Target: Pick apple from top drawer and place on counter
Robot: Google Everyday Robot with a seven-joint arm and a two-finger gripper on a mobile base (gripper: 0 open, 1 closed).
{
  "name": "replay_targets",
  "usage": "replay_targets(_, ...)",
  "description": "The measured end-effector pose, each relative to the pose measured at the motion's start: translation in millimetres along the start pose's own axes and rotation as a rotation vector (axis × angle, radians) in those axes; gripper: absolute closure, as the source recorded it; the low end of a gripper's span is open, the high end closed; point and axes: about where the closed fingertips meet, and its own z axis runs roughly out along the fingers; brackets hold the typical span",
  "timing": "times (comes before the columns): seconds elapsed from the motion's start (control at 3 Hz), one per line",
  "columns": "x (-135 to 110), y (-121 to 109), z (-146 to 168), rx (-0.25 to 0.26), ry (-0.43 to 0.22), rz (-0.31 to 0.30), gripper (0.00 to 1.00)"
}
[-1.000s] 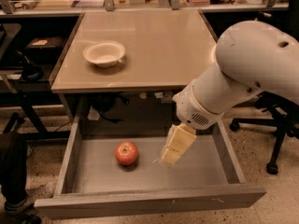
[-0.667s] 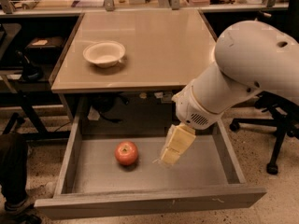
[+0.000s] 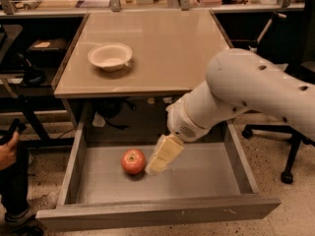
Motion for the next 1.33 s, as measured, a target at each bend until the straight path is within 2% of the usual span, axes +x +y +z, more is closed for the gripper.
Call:
replay_targets(0.33, -10, -17, 43, 0.014, -0.045, 0.067, 0.0)
replay_targets(0.67, -15, -23, 66, -0.029, -0.08, 0.102, 0.0)
replay_targets(1.0, -14, -23, 67, -0.033, -0.08, 0.105, 0.0)
replay_targets(1.33, -17, -15, 81, -0.035, -0.116, 0.109, 0.0)
